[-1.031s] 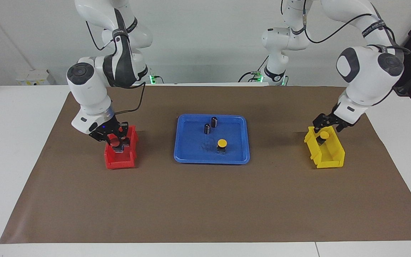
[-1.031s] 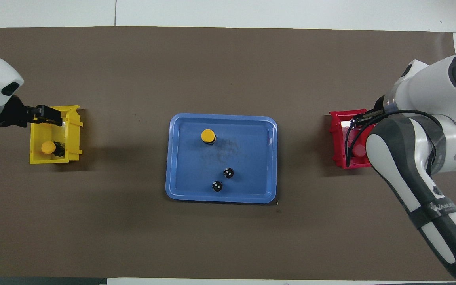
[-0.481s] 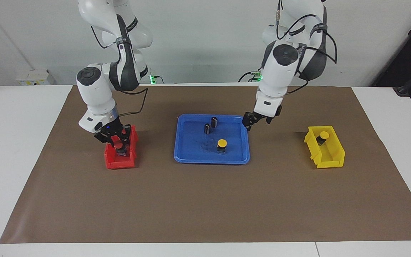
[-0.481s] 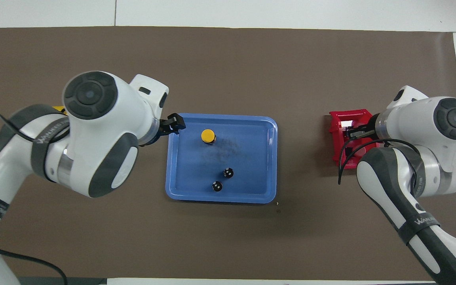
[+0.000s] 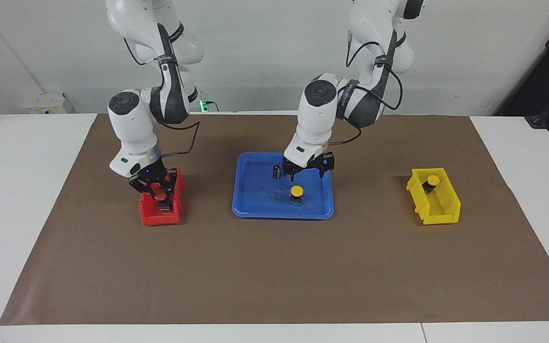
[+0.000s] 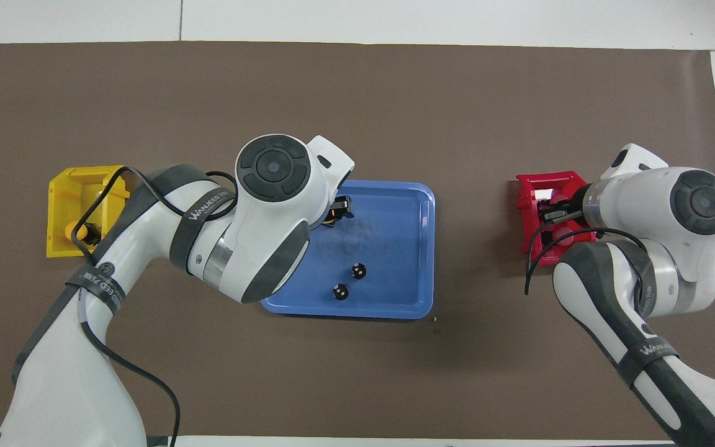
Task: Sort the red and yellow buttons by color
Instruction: 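Grasp the other yellow button with the left gripper while the right gripper releases red, then carry the yellow button to the yellow bin while the right gripper withdraws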
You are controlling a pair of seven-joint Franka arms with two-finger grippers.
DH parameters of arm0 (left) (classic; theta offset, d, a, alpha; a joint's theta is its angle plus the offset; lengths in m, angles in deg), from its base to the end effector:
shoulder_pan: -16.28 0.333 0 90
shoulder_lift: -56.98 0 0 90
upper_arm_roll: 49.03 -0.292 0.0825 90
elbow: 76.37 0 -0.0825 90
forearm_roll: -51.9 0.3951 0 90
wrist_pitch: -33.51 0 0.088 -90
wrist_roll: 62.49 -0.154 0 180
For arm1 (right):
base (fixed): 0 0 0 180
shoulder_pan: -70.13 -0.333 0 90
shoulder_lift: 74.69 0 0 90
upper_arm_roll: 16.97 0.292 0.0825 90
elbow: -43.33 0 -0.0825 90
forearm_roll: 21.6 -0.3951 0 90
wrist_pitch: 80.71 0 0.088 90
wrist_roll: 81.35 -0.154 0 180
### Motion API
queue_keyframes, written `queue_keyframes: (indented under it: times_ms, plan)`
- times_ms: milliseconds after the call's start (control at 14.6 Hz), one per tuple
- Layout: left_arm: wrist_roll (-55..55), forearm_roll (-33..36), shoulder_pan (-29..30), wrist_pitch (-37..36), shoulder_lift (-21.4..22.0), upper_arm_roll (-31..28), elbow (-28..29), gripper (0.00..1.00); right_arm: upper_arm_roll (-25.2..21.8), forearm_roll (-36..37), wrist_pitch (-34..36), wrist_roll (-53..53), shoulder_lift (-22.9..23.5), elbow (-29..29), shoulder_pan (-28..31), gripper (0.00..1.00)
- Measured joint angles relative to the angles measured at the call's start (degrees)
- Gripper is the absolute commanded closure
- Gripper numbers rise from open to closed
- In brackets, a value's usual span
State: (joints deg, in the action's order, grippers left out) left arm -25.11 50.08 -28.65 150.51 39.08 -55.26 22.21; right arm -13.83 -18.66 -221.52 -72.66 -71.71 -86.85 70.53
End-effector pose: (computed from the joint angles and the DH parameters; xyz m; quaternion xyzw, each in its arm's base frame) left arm 0.5018 -0.4102 0.3311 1.0000 -0.0071 0.0059 0.0015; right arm 0.5494 0.0249 0.2694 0.9907 0.1179 0.0658 0.0195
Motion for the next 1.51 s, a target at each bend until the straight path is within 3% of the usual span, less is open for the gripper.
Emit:
queue_keyframes:
  times_ms: [69, 344, 481, 618, 687, 756, 824, 1099, 1237, 1511]
  plan:
    - [-0.1, -0.1, 0.0, 0.5, -1.1, 0.0, -0.8, 0.0, 0.0, 0.0, 0.0, 0.0, 0.0, -0.2, 0.0, 0.46]
    - [-0.5, -0.4, 0.0, 4.3, -4.2, 0.0, -1.4, 0.06, 0.0, 0.0, 0.3, 2.1, 0.0, 0.2, 0.0, 0.42]
    - [-0.8, -0.4, 0.2, 5.0, -4.8, -0.1, -1.4, 0.11, -0.1, 0.0, 4.4, 3.8, 0.0, 2.9, 0.2, 0.39]
    - [-1.1, -0.4, 0.3, 5.2, -5.2, -0.2, -1.4, 0.27, -0.1, 0.0, 11.6, 4.5, 0.0, 8.2, 0.4, 0.37]
    - [-1.2, -0.4, 0.3, 5.2, -5.4, -0.2, -1.4, 0.37, 0.0, 0.0, 15.9, 4.5, -0.1, 11.4, 0.3, 0.35]
    - [-1.2, -0.6, 0.3, 5.2, -5.6, -0.2, -1.4, 0.62, 0.2, -0.1, 19.9, 4.5, -0.1, 14.5, 0.2, 0.32]
    - [-1.2, -1.6, 0.3, 5.2, -5.7, -0.2, -1.4, 0.98, 0.3, -0.2, 23.3, 4.5, -0.2, 17.0, 0.1, 0.3]
    - [-1.4, -3.8, 0.3, 5.0, -5.9, -0.3, -1.1, 0.99, 1.2, -3.4, 33.5, 4.1, -1.5, 23.4, 0.0, 0.19]
    - [-1.4, -4.6, 0.7, 3.4, -5.9, -0.5, -2.2, 0.99, 1.2, -3.8, 38.6, 2.4, -2.8, 25.7, 0.0, 0.0]
    - [-2.7, -5.6, 5.7, -8.1, -3.8, -0.8, -8.3, 0.99, 0.0, -3.8, 46.6, -0.3, -6.2, 28.9, 1.1, 0.0]
